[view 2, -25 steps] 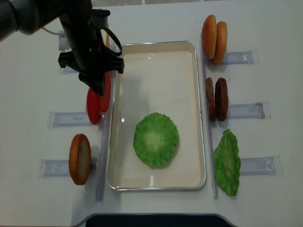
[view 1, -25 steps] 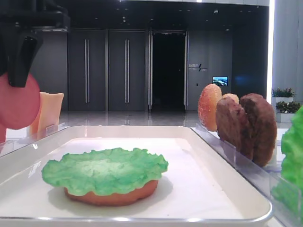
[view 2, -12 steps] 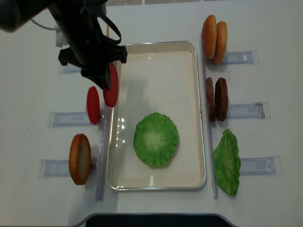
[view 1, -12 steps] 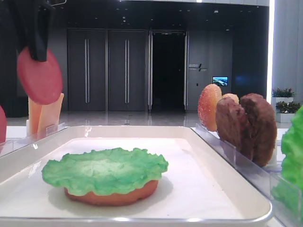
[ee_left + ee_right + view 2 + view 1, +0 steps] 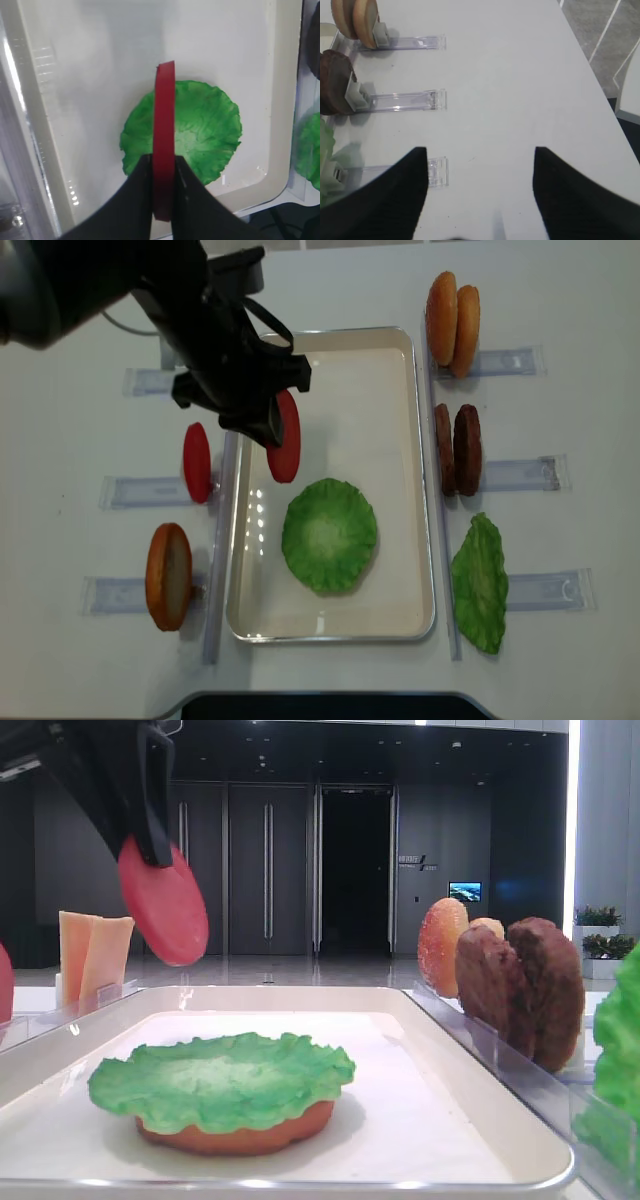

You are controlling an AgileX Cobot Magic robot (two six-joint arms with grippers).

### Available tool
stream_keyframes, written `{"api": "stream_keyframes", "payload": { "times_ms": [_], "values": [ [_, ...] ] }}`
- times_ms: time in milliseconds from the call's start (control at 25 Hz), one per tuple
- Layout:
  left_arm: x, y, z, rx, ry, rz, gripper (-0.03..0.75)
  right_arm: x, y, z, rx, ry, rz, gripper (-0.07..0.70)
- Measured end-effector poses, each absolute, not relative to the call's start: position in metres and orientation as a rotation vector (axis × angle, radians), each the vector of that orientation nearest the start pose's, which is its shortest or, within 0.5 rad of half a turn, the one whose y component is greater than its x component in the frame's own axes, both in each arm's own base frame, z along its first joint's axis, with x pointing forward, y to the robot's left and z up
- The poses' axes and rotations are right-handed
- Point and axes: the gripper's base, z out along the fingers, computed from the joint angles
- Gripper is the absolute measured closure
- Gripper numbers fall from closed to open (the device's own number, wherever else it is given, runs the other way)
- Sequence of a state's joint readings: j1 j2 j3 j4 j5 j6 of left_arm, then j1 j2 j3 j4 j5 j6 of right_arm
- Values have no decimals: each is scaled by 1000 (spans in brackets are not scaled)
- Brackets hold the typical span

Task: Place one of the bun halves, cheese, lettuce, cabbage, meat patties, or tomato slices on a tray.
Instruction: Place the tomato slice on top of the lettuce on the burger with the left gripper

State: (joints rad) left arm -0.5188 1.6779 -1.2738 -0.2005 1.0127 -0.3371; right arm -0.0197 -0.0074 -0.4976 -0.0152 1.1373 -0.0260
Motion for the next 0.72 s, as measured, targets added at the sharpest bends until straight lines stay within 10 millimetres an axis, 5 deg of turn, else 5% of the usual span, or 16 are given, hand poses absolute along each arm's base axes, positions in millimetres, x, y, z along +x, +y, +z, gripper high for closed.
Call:
{"api": "stream_keyframes", "payload": {
  "times_ms": [720],
  "values": [
    [251, -197, 214, 256, 2921, -765, 660, -9, -1, 270, -5, 2116, -46, 170]
  ]
}}
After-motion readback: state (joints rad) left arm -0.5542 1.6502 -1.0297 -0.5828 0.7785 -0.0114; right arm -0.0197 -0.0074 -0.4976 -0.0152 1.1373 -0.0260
